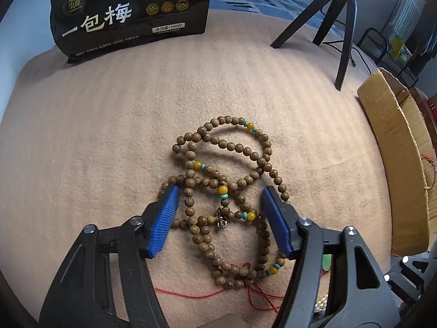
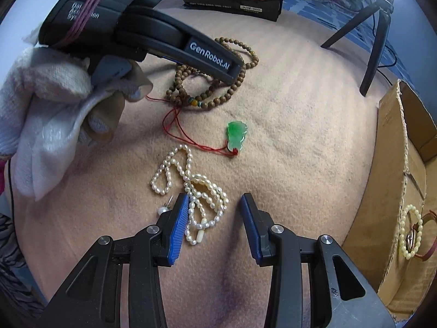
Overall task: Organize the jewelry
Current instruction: 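Close the left tool on the wooden beads while the right tool grasps the pearl necklace, then lift both necklaces, carry them over the box and open both tools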
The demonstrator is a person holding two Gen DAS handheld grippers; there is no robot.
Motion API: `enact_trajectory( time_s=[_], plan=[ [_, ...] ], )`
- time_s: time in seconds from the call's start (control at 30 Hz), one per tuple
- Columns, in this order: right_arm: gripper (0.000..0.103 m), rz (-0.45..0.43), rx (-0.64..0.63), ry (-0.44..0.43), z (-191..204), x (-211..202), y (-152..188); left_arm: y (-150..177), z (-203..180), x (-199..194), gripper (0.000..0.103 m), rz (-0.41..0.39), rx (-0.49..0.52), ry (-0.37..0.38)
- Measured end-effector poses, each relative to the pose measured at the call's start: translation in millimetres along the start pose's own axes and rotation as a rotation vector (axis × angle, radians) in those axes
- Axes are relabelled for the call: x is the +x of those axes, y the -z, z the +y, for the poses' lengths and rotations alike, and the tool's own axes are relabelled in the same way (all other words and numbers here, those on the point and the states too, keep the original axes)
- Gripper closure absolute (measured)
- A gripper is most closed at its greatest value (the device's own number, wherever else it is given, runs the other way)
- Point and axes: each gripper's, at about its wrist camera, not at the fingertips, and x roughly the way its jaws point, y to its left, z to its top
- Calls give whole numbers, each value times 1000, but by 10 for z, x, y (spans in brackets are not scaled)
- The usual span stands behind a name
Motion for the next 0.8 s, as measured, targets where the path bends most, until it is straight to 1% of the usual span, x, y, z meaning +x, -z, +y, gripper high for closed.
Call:
enact_trajectory(
  time_s=[0.17,0.2,0.23,0.27,0.3,0.33,0.4,0.5,0.53,0.63,0.8],
  plan=[
    [65,0,-21,14,33,43,-44,0,53,-19,63,-18,-9,6],
    [66,1,-24,14,33,44,-46,-1,55,-20,69,-20,-9,8],
    [72,3,-24,4,32,46,-50,-1,56,-23,75,-23,-6,10],
    [76,4,-23,-4,34,43,-42,0,57,-31,78,-26,-4,14],
    [86,5,-22,-18,34,41,-41,0,54,-36,86,-28,-2,17],
    [92,8,-24,-24,41,40,-37,7,55,-49,91,-29,0,23],
    [94,8,-30,-17,70,20,-8,16,52,-74,92,-32,1,32],
    [95,-1,-23,-12,86,-20,9,30,67,-130,93,-22,-9,73],
    [97,-6,-18,-10,85,-41,17,30,63,-152,93,-24,-9,79],
    [97,-35,6,-4,49,-134,20,31,68,-265,93,-44,-11,95],
    [97,-97,48,11,-72,-335,-44,-15,123,-504,93,-90,-45,131]
  ],
)
